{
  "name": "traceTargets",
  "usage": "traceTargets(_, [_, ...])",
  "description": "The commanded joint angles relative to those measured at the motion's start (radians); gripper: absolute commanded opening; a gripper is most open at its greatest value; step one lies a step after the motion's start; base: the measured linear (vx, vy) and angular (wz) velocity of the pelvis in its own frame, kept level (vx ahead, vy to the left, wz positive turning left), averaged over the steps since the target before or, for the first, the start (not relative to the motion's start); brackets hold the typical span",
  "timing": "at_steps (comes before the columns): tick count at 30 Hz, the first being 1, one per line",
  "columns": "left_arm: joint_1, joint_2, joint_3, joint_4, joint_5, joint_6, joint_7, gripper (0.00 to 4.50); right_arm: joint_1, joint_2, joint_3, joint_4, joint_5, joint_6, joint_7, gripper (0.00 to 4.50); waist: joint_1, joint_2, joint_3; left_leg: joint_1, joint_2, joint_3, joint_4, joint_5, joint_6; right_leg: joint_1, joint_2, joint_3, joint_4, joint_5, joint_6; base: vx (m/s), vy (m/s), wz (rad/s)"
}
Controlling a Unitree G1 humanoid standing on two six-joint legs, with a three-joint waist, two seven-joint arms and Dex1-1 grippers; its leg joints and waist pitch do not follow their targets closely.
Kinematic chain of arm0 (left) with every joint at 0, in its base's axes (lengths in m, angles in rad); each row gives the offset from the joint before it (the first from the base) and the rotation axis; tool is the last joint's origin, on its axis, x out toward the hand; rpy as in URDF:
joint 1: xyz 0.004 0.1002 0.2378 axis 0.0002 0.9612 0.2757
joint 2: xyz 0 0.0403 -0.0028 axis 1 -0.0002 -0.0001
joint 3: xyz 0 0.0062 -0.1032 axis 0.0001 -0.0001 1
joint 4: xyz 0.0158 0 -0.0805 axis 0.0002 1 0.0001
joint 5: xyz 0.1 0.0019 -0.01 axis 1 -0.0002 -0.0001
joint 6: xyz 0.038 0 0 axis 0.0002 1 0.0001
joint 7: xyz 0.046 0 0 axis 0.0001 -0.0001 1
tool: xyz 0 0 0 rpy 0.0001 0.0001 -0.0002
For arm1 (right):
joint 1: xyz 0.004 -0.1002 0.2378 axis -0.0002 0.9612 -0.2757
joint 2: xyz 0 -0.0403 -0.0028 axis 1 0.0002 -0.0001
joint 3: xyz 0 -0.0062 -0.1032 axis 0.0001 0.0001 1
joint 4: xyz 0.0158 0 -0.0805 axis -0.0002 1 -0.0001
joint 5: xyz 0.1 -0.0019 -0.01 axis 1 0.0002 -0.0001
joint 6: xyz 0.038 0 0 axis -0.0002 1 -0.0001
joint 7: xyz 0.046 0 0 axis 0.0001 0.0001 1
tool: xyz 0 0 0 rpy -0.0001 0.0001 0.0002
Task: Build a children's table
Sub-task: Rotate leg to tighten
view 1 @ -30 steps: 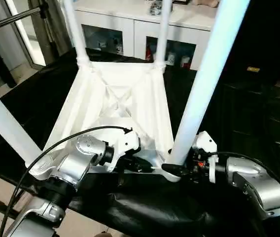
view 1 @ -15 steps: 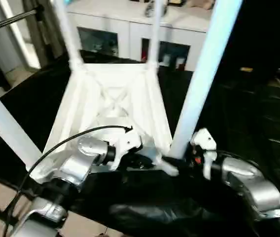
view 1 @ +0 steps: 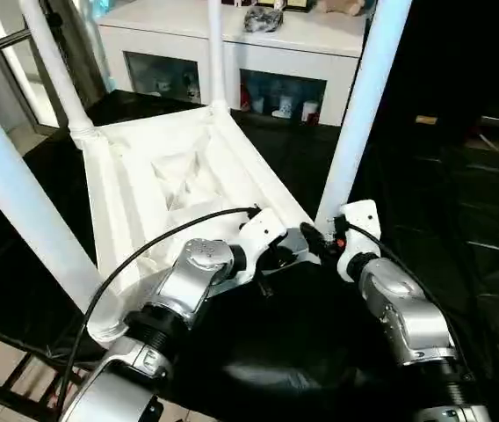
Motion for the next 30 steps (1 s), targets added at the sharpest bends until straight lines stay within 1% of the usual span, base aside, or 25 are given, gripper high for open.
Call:
traceTargets(1, [-0.020, -0.041, -0.006, -0.032, -0.045, -0.038, -0.019, 0.00, 0.034, 0.033, 0.120, 0.058, 0.022, 0.043, 0.116, 3.16, 0.006, -0.010, -0.035, -0.007, 0.029, -0.010, -0.066, -0.242, 0.027, 0.044, -0.062, 0.039, -0.095, -0.289, -0.133, 0.000, 0.000, 0.00])
traceTargets(2, [-0.018, -0.035, -0.007, -0.034, -0.047, -0.040, -0.028, 0.00, 0.034, 0.025, 0.126, 0.054, 0.020, 0.036, 0.131, 3.16, 0.005, -0.010, -0.035, -0.007, 0.030, -0.011, -0.067, -0.251, 0.026, 0.044, -0.062, 0.040, -0.094, -0.296, -0.131, 0.000, 0.000, 0.00])
traceTargets(4, [-0.015, -0.027, -0.009, -0.037, -0.050, -0.045, -0.043, 0.00, 0.036, 0.016, 0.130, 0.046, 0.027, 0.034, 0.155, 3.16, 0.005, -0.011, -0.035, -0.008, 0.030, -0.011, -0.066, -0.245, 0.027, 0.045, -0.062, 0.040, -0.093, -0.282, -0.134, 0.000, 0.000, 0.00])
traceTargets(5, [-0.005, -0.006, -0.016, -0.054, -0.060, -0.052, -0.088, 0.00, 0.044, -0.022, 0.146, 0.016, 0.045, 0.026, 0.231, 3.16, 0.006, -0.012, -0.036, -0.008, 0.030, -0.011, -0.066, -0.242, 0.028, 0.045, -0.062, 0.040, -0.093, -0.276, -0.135, 0.000, 0.000, 0.00])
traceTargets(6, [0.005, 0.012, -0.022, -0.071, -0.071, -0.059, -0.134, 0.00, 0.054, -0.061, 0.163, -0.015, 0.062, 0.019, 0.308, 3.16, 0.009, -0.013, -0.037, -0.011, 0.031, -0.011, -0.064, -0.225, 0.042, 0.050, -0.063, 0.041, -0.089, -0.241, -0.140, 0.000, 0.000, 0.00])
traceTargets(7, [0.005, 0.012, -0.022, -0.071, -0.071, -0.059, -0.134, 0.00, 0.054, -0.061, 0.163, -0.015, 0.062, 0.019, 0.308, 3.16, 0.009, -0.013, -0.037, -0.011, 0.031, -0.011, -0.064, -0.225, 0.042, 0.050, -0.063, 0.041, -0.089, -0.241, -0.140, 0.000, 0.000, 0.00])
traceTargets(8, [0.013, 0.023, -0.025, -0.084, -0.083, -0.068, -0.168, 0.00, 0.061, -0.089, 0.174, -0.034, 0.072, 0.017, 0.356, 3.16, 0.009, -0.012, -0.036, -0.009, 0.032, -0.008, -0.063, -0.225, 0.050, 0.046, -0.063, 0.041, -0.090, -0.233, -0.145, 0.000, 0.000, 0.00])
traceTargets(9, [0.021, 0.033, -0.028, -0.099, -0.095, -0.075, -0.201, 0.00, 0.066, -0.112, 0.181, -0.049, 0.079, 0.018, 0.396, 3.16, 0.011, -0.015, -0.037, -0.011, 0.032, -0.009, -0.062, -0.217, 0.055, 0.050, -0.064, 0.040, -0.089, -0.237, -0.148, 0.000, 0.000, 0.00])
traceTargets(10, [0.028, 0.043, -0.031, -0.113, -0.106, -0.073, -0.231, 0.00, 0.069, -0.133, 0.185, -0.059, 0.086, 0.016, 0.429, 3.16, 0.010, -0.014, -0.035, -0.012, 0.033, -0.009, -0.063, -0.217, 0.056, 0.049, -0.064, 0.040, -0.088, -0.239, -0.150, 0.000, 0.000, 0.00])
traceTargets(13, [0.049, 0.088, -0.041, -0.155, -0.125, -0.072, -0.319, 0.00, 0.077, -0.213, 0.183, -0.096, 0.111, 0.023, 0.565, 3.16, 0.012, -0.013, -0.034, -0.010, 0.035, -0.009, -0.063, -0.229, 0.060, 0.047, -0.064, 0.040, -0.090, -0.258, -0.158, 0.000, 0.000, 0.00])
traceTargets(14, [0.049, 0.088, -0.041, -0.155, -0.125, -0.072, -0.319, 0.00, 0.077, -0.213, 0.183, -0.096, 0.111, 0.023, 0.565, 3.16, 0.014, -0.011, -0.035, -0.009, 0.036, -0.009, -0.063, -0.230, 0.061, 0.047, -0.065, 0.040, -0.089, -0.260, -0.160, 0.000, 0.000, 0.00])
traceTargets(16, [0.055, 0.112, -0.044, -0.166, -0.131, -0.075, -0.355, 0.00, 0.082, -0.253, 0.185, -0.110, 0.120, 0.022, 0.622, 3.16, 0.018, -0.013, -0.035, -0.006, 0.037, -0.007, -0.063, -0.223, 0.062, 0.044, -0.064, 0.040, -0.089, -0.246, -0.168, 0.000, 0.000, 0.00])
traceTargets(17, [0.058, 0.122, -0.044, -0.171, -0.134, -0.075, -0.369, 0.00, 0.085, -0.270, 0.187, -0.119, 0.126, 0.022, 0.644, 3.16, 0.021, -0.012, -0.036, -0.004, 0.038, -0.008, -0.062, -0.218, 0.062, 0.044, -0.065, 0.040, -0.088, -0.239, -0.171, 0.000, 0.000, 0.00])
traceTargets(18, [0.063, 0.141, -0.044, -0.181, -0.140, -0.074, -0.397, 0.00, 0.091, -0.300, 0.191, -0.134, 0.135, 0.027, 0.681, 3.16, 0.029, -0.011, -0.038, -0.001, 0.039, -0.006, -0.059, -0.200, 0.067, 0.043, -0.063, 0.042, -0.083, -0.188, -0.182, 0.000, 0.000, 0.00])
traceTargets(20, [0.065, 0.147, -0.043, -0.185, -0.142, -0.074, -0.408, 0.00, 0.093, -0.309, 0.192, -0.138, 0.137, 0.029, 0.692, 3.16, 0.033, -0.011, -0.039, -0.002, 0.040, -0.005, -0.057, -0.186, 0.072, 0.043, -0.062, 0.041, -0.076, -0.135, -0.201, 0.000, 0.000, 0.00])
traceTargets(22, [0.071, 0.162, -0.044, -0.198, -0.148, -0.062, -0.434, 0.00, 0.095, -0.326, 0.195, -0.143, 0.141, 0.034, 0.712, 3.16, 0.036, -0.012, -0.039, -0.005, 0.039, -0.006, -0.057, -0.176, 0.071, 0.047, -0.063, 0.039, -0.073, -0.123, -0.208, 0.000, 0.000, 0.00])
traceTargets(23, [0.076, 0.174, -0.045, -0.210, -0.153, -0.054, -0.455, 0.00, 0.097, -0.338, 0.196, -0.148, 0.145, 0.041, 0.727, 3.03, 0.036, -0.011, -0.039, -0.004, 0.039, -0.006, -0.057, -0.180, 0.070, 0.047, -0.063, 0.039, -0.073, -0.126, -0.209, 0.000, 0.000, 0.00])
traceTargets(24, [0.076, 0.174, -0.045, -0.210, -0.153, -0.054, -0.455, 0.00, 0.097, -0.338, 0.196, -0.148, 0.145, 0.041, 0.727, 3.03, 0.036, -0.012, -0.039, -0.005, 0.039, -0.006, -0.057, -0.180, 0.070, 0.048, -0.063, 0.039, -0.072, -0.126, -0.209, 0.000, 0.000, 0.00])
traceTargets(25, [0.082, 0.187, -0.045, -0.220, -0.158, -0.045, -0.477, 0.00, 0.097, -0.351, 0.198, -0.148, 0.146, 0.046, 0.750, 2.85, 0.037, -0.012, -0.039, -0.004, 0.040, -0.006, -0.057, -0.187, 0.069, 0.048, -0.064, 0.039, -0.073, -0.135, -0.209, 0.000, 0.000, 0.00])
traceTargets(26, [0.082, 0.187, -0.045, -0.220, -0.158, -0.045, -0.477, 0.00, 0.097, -0.351, 0.198, -0.148, 0.146, 0.046, 0.750, 2.82, 0.037, -0.012, -0.039, -0.004, 0.040, -0.005, -0.057, -0.188, 0.069, 0.047, -0.064, 0.039, -0.074, -0.139, -0.209, 0.000, 0.000, 0.00])
traceTargets(27, [0.083, 0.188, -0.045, -0.222, -0.158, -0.045, -0.481, 0.00, 0.096, -0.354, 0.200, -0.148, 0.144, 0.046, 0.755, 2.72, 0.039, -0.013, -0.038, -0.004, 0.039, -0.005, -0.057, -0.191, 0.065, 0.046, -0.064, 0.040, -0.076, -0.160, -0.203, 0.000, 0.000, 0.00])
traceTargets(29, [0.084, 0.191, -0.045, -0.221, -0.161, -0.046, -0.486, 0.00, 0.097, -0.360, 0.211, -0.148, 0.143, 0.046, 0.764, 2.46, 0.041, -0.013, -0.038, -0.003, 0.039, -0.005, -0.057, -0.191, 0.060, 0.046, -0.064, 0.039, -0.076, -0.166, -0.199, 0.000, 0.000, 0.00])
traceTargets(30, [0.084, 0.191, -0.046, -0.221, -0.162, -0.046, -0.487, 0.00, 0.098, -0.361, 0.218, -0.150, 0.141, 0.044, 0.767, 2.41, 0.043, -0.014, -0.038, -0.004, 0.039, -0.005, -0.057, -0.189, 0.058, 0.047, -0.065, 0.040, -0.076, -0.164, -0.196, 0.000, 0.000, 0.00])
